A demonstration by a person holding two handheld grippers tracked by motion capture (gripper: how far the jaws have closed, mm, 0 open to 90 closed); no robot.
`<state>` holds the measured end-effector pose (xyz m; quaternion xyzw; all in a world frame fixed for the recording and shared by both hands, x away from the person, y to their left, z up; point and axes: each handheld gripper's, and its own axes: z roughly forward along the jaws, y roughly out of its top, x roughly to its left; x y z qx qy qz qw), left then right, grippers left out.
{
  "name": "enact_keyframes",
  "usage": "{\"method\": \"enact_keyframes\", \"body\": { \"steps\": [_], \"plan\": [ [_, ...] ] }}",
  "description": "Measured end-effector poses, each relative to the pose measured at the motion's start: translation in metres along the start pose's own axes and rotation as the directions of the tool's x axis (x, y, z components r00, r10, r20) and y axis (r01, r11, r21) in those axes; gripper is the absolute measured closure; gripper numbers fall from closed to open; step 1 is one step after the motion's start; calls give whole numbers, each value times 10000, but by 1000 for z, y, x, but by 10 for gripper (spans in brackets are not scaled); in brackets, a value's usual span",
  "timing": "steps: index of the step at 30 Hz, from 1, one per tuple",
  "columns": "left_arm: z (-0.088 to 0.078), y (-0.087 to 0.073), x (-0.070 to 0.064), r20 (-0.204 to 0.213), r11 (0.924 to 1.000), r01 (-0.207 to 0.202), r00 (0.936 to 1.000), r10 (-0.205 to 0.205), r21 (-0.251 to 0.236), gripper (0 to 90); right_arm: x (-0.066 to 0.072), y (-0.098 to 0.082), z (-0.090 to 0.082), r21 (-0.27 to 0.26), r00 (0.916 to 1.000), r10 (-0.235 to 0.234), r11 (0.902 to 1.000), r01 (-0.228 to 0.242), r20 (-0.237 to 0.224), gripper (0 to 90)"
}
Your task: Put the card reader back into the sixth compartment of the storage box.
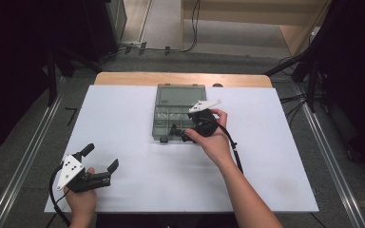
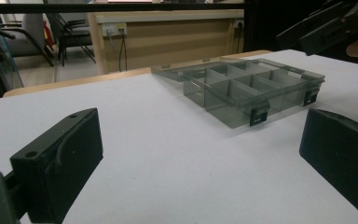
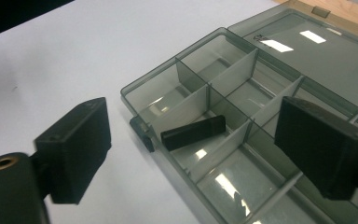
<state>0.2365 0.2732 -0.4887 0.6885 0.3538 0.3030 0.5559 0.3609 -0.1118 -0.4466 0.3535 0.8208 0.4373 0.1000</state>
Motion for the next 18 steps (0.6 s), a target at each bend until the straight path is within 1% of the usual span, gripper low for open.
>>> {"method": "enact_keyframes", "body": {
  "steps": [2, 4, 10, 18],
  "plan": [
    [0, 0, 0, -4, 10000, -1, 10000, 1, 1, 0, 0, -3, -5, -157, 10000, 49, 9999, -49, -13, 0],
    [0, 0, 0, -11, 10000, 0, 10000, 0, -1, 0, 0, -6, -10, -220, 9999, 82, 9997, -84, -66, 0],
    [0, 0, 0, -4, 10000, 8, 10000, -8, 6, 0, 0, -14, -24, -457, 9999, 120, 9989, -121, -28, 0],
    [0, 0, 0, 3, 10000, 5, 10000, -5, 10, 0, 1, -24, -37, -642, 9999, 135, 9979, -131, 55, 0]
  ]
}}
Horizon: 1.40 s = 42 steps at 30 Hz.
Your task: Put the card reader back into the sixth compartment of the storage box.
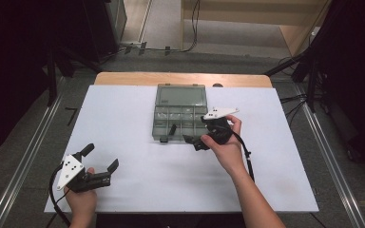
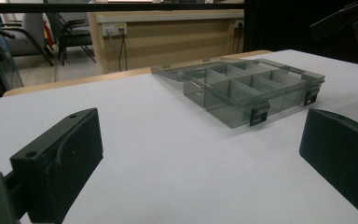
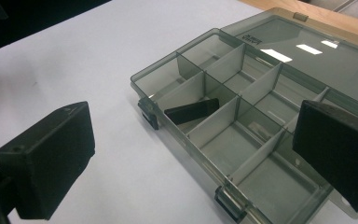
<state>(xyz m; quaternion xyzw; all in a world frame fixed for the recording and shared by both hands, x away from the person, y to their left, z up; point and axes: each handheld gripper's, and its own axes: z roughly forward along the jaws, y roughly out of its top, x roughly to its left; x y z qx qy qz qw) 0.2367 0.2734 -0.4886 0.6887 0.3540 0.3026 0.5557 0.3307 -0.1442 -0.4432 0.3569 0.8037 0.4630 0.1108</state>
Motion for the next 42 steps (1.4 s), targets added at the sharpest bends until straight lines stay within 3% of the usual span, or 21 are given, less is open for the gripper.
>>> {"method": "enact_keyframes", "body": {
  "steps": [17, 42],
  "plan": [
    [0, 0, 0, -15, 10000, -10, 10000, 10, 6, 0, -4, -26, -27, -251, 9997, 239, 9994, -239, 7, 0],
    [0, 0, -1, -59, 10000, -32, 10000, 32, 26, 0, -11, -65, -65, -600, 9968, 574, 9967, -540, 563, 0]
  ]
}}
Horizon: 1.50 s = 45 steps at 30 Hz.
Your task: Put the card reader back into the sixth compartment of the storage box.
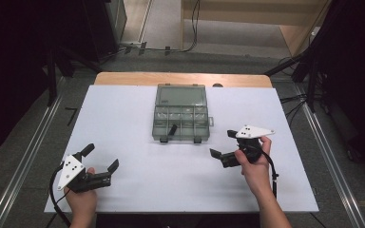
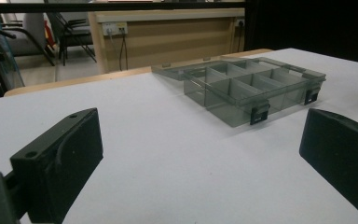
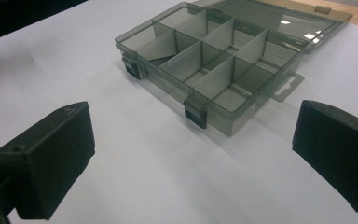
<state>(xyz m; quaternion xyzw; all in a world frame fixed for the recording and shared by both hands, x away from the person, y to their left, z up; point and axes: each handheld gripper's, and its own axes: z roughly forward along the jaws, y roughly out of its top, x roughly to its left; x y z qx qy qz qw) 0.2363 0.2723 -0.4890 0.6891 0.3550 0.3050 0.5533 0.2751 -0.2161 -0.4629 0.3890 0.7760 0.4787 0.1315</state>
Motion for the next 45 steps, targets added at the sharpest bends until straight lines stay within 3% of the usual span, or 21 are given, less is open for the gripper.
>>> {"method": "enact_keyframes", "body": {
  "steps": [38, 45],
  "plan": [
    [0, 0, 0, -10, 10000, -36, 10000, 36, 8, 0, -23, -50, -50, -478, 9930, 837, 9957, -799, 831, 0],
    [0, 0, 0, -17, 10000, -18, 10000, 18, 9, 0, -29, -60, -63, -807, 9900, 1001, 9925, -923, 996, 0]
  ]
}}
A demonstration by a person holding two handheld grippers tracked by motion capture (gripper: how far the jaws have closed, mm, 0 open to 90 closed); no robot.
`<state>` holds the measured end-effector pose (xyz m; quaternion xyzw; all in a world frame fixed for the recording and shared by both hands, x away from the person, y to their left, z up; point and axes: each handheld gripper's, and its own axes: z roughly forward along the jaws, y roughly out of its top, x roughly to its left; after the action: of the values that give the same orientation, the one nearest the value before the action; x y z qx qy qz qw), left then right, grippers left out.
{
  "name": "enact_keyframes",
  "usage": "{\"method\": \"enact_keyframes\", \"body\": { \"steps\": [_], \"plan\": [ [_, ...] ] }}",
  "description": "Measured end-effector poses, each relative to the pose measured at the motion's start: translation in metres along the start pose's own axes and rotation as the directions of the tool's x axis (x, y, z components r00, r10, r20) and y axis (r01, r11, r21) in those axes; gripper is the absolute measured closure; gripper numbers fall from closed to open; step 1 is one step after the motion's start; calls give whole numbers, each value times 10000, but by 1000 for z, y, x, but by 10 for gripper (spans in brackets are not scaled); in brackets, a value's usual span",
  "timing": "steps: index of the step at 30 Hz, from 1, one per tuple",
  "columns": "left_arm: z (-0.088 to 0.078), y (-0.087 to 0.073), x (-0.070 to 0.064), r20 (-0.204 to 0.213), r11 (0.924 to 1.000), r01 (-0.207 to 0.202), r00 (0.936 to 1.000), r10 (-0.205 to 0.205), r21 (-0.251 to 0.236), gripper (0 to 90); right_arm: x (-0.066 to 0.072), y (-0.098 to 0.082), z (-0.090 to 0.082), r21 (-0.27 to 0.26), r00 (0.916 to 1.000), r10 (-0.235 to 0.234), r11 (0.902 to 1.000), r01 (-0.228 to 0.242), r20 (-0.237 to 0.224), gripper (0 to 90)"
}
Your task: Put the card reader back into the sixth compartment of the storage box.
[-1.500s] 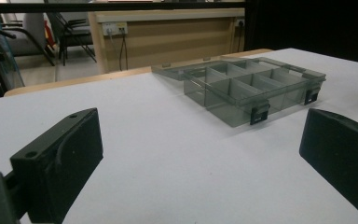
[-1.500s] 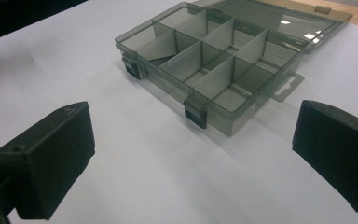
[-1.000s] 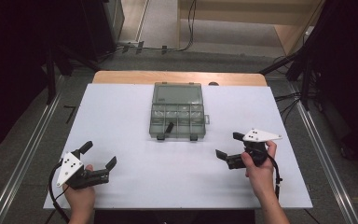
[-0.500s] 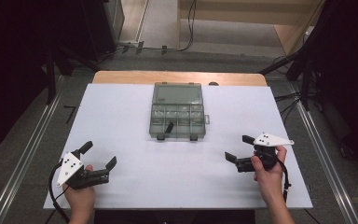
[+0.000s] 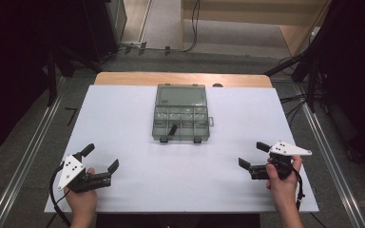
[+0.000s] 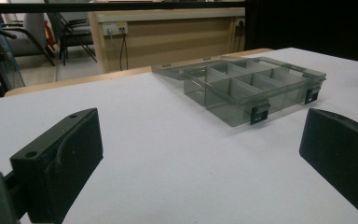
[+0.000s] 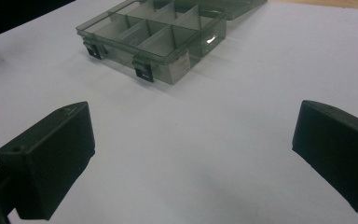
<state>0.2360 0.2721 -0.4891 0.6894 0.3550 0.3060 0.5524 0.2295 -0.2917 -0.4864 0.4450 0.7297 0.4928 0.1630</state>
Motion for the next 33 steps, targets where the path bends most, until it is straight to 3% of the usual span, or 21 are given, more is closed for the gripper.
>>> {"method": "enact_keyframes", "body": {
  "steps": [17, 33],
  "plan": [
    [0, 0, 0, -1, 10000, 19, 10000, -19, -2, 0, -16, -18, -33, -826, 9976, 323, 9962, -271, 620, 0],
    [0, 0, 1, 10, 10000, 16, 10000, -16, -5, 0, -24, -29, -42, -1680, 9967, 326, 9856, -197, 744, 0]
  ]
}}
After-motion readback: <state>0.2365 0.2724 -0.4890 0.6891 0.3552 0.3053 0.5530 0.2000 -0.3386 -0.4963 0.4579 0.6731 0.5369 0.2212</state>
